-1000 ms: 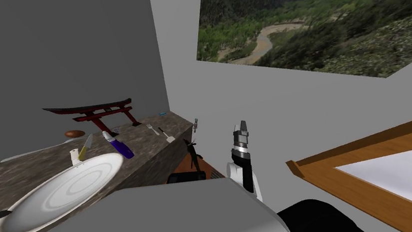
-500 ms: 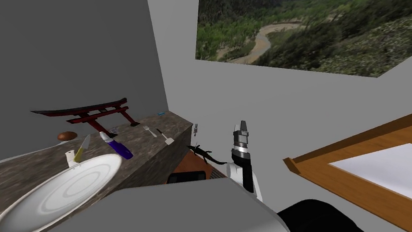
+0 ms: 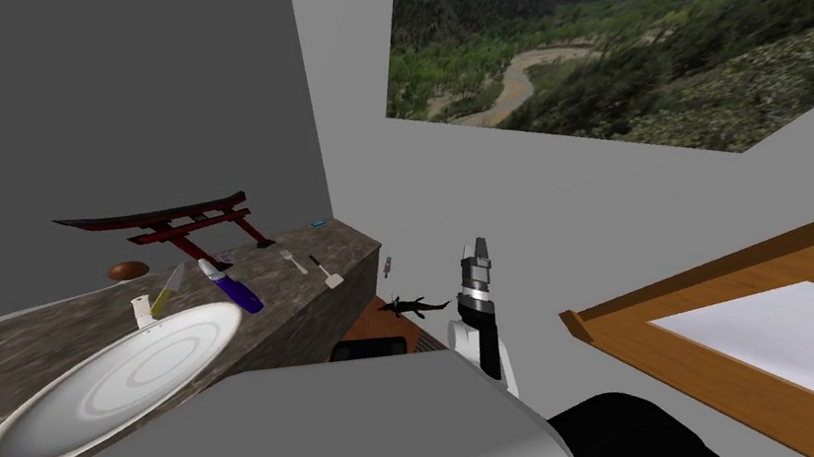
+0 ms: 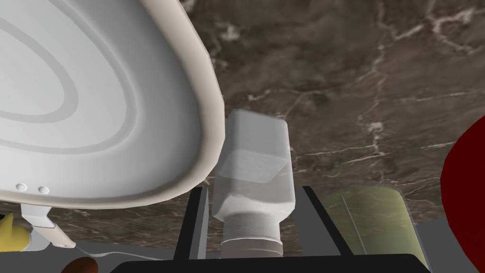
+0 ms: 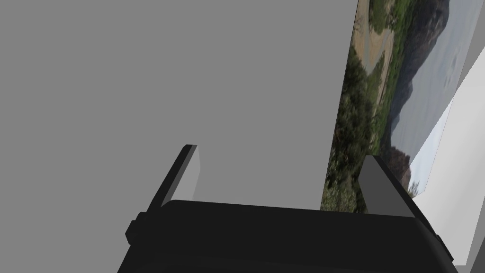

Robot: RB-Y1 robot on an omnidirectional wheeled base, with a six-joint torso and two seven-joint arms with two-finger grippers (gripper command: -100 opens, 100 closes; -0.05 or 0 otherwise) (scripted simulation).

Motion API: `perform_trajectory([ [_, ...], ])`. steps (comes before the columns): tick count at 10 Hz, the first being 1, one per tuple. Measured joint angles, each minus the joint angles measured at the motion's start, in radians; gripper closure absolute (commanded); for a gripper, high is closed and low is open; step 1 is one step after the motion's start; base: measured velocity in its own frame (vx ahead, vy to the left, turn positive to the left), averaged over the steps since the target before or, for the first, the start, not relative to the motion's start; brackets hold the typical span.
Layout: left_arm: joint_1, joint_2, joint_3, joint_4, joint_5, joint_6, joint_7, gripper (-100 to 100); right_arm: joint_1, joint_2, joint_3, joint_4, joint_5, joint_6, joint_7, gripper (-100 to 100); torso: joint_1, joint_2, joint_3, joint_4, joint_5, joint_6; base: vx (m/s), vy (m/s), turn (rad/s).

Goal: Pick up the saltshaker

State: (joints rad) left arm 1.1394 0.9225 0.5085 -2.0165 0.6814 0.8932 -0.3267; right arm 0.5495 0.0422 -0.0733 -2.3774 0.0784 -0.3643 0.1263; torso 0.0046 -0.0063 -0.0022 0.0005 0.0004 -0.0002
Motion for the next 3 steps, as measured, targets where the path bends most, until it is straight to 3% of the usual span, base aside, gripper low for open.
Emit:
perform_trajectory([
  [2,0.024,0.023,0.031,-0.035,0.029,0.023,0.003,100,0.000,0.000,0.000,0.000,0.000,0.000,0.000,0,-0.002,-0.002,-0.001,-0.001,-0.001,-0.001,0.023,-0.010,0.053],
  [3,0.025,0.024,0.032,-0.036,0.030,0.025,0.004,0,0.000,0.000,0.000,0.000,0.000,0.000,0.000,0,-0.001,-0.001,-0.001,-0.001,0.000,0.000,0.000,0.000,0.000],
])
